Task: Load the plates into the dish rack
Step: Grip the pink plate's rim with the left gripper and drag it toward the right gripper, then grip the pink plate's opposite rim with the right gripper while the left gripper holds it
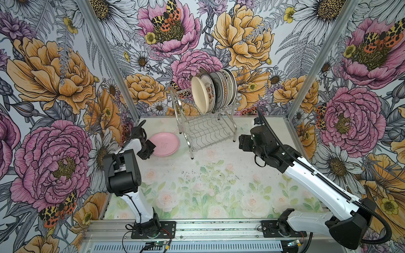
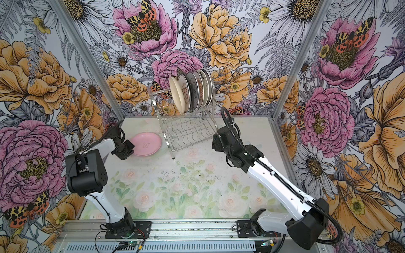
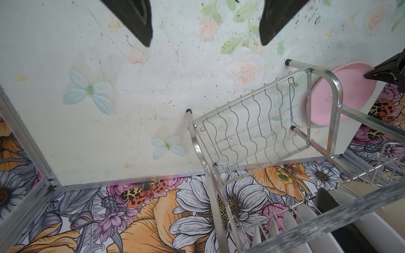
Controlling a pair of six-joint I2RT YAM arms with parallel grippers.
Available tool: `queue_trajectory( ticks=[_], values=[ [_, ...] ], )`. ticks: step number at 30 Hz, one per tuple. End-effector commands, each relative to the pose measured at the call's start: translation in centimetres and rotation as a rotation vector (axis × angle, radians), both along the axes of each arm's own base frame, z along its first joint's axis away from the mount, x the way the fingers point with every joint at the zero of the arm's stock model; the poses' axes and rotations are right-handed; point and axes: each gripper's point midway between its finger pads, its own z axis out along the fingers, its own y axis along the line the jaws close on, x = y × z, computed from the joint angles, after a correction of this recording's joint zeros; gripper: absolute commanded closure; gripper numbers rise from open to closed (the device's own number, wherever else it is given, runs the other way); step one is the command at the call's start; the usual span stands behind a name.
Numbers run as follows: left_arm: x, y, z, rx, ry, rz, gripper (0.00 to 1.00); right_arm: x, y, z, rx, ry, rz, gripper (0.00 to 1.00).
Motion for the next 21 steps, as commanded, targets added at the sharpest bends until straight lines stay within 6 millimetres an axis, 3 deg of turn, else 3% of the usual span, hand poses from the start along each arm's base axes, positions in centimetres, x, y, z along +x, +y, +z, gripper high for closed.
queue_trajectory(
  ticks=[1,11,21],
  values=[
    [-1.3,-0.1,2.4,0.016,-0.054,-0.038,1.0,0.0,1.0,-0.3,0.022,0.021,0.051,0.21],
    [-6.9,-1.9,5.3,-0.006,-0.129,-0.081,1.0,-0.4,4.0,-2.7,0.056,0.121,0.202,0.2],
    [-10.6,-5.0,8.7,-0.081,-0.286,-0.111,1.0,-0.7,7.3,-3.6,0.12,0.189,0.358,0.2]
  ],
)
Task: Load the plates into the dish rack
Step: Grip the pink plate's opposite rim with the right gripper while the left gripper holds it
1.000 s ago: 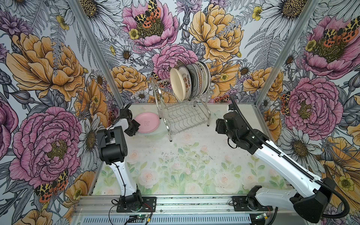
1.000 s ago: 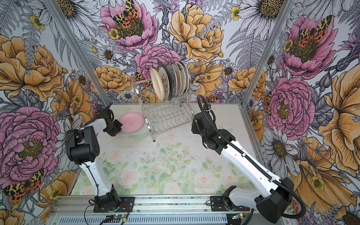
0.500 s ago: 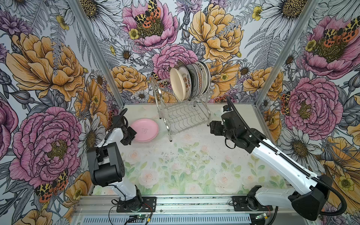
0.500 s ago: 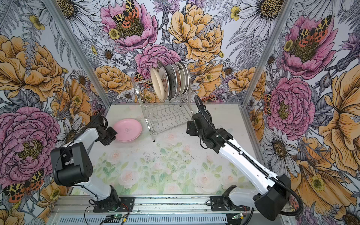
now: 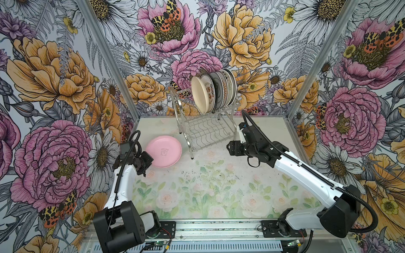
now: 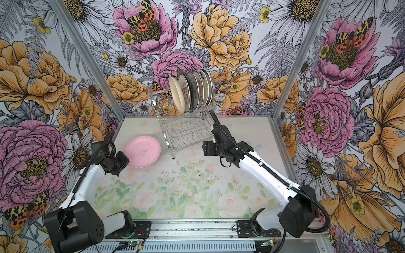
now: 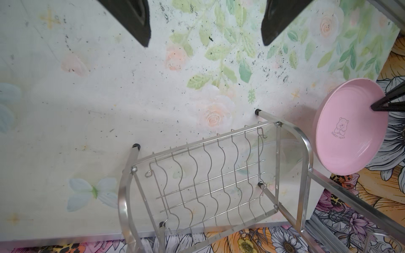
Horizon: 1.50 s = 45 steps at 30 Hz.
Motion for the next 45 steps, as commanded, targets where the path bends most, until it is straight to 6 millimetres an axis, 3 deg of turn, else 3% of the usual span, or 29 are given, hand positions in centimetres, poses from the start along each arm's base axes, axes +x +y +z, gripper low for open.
queue_trajectory(
  ticks=[1,9,13,19,23,36,45],
  values=[
    [-0.5,-1.8,1.4,-0.068,-0.08,-0.046,1.0,0.2,2.0,1.6,0.073,-0.011,0.086,0.2],
    [-2.5,-4.8,4.0,-0.114,-0.207,-0.149,1.0,-0.5,4.9,2.2,0.176,0.034,0.207,0.2],
    [-2.8,-7.4,5.4,-0.131,-0.252,-0.236,1.0,-0.9,6.3,3.0,0.233,0.046,0.266,0.2],
    [-3.6,-11.6,5.9,-0.157,-0.256,-0.381,1.0,-1.8,8.6,4.3,0.341,0.055,0.364,0.2],
    [-4.0,-13.3,6.7,-0.176,-0.275,-0.438,1.0,-2.5,10.0,4.6,0.387,0.066,0.421,0.2],
    [-3.5,-16.5,8.4,-0.207,-0.328,-0.554,1.0,-4.1,13.0,4.2,0.482,0.148,0.531,0.25],
    [-3.1,-17.9,9.2,-0.241,-0.371,-0.595,1.0,-4.1,13.1,3.5,0.499,0.181,0.516,0.41]
  ],
)
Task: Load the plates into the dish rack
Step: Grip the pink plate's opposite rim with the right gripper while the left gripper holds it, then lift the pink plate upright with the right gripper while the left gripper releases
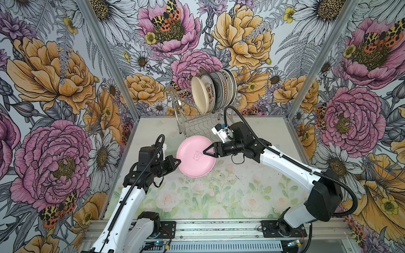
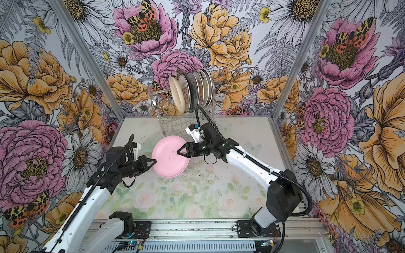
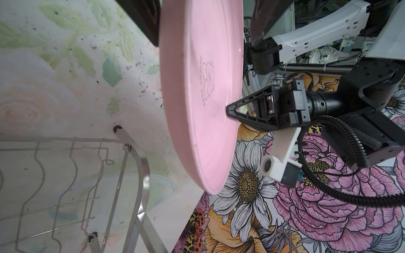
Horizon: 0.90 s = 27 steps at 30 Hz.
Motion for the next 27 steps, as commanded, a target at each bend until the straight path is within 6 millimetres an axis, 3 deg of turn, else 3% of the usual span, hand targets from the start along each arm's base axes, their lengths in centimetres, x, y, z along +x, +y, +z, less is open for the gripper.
queue_trajectory(
  ticks=[1,4,13,19,20,27],
  values=[
    [0.8,-1.0,2.6,-0.048,-0.081,-0.038,1.0,0.0,0.5,0.7,0.033,-0.012,0.015,0.44],
    [0.9,-1.3,2.6,-0.055,-0.081,-0.052,1.0,0.0,0.6,0.9,0.042,-0.012,0.014,0.51],
    [1.2,-2.0,2.9,-0.064,-0.094,-0.082,1.0,-0.1,0.9,1.0,0.065,0.008,0.019,0.87],
    [1.5,-2.0,2.8,-0.063,-0.093,-0.081,1.0,0.2,0.8,0.9,0.059,0.012,0.002,1.0],
    [1.5,-2.0,2.8,-0.063,-0.092,-0.08,0.97,0.3,0.7,1.0,0.057,0.008,-0.007,1.0],
    [2.0,-0.9,3.3,-0.057,-0.111,-0.037,0.49,1.3,-1.2,1.6,0.019,-0.045,-0.133,1.0]
  ],
)
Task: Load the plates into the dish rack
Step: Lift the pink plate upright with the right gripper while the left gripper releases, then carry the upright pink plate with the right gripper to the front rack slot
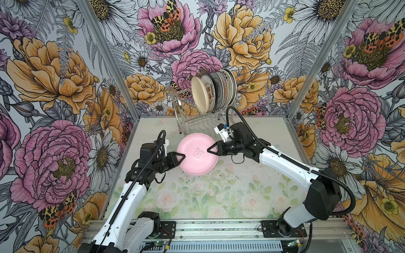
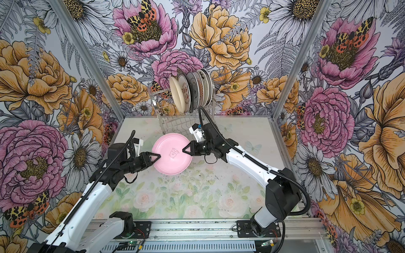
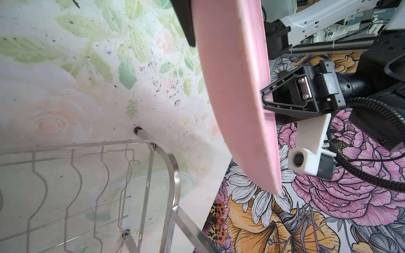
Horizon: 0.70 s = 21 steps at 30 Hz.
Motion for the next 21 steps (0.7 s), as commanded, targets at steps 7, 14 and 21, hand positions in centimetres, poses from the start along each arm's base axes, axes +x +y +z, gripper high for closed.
queue_trajectory(
  ticks=[7,14,21],
  values=[
    [1.4,3.2,2.3,-0.028,-0.068,0.1,0.25,0.6,-3.9,5.6,-0.079,-0.211,-0.193,1.0],
    [3.0,4.9,1.2,0.019,-0.046,0.148,0.14,0.6,-7.4,10.6,-0.176,-0.348,-0.328,1.0],
    [4.1,5.3,-0.3,0.06,-0.023,0.145,0.08,1.4,-9.3,17.2,-0.205,-0.489,-0.448,1.0]
  ],
)
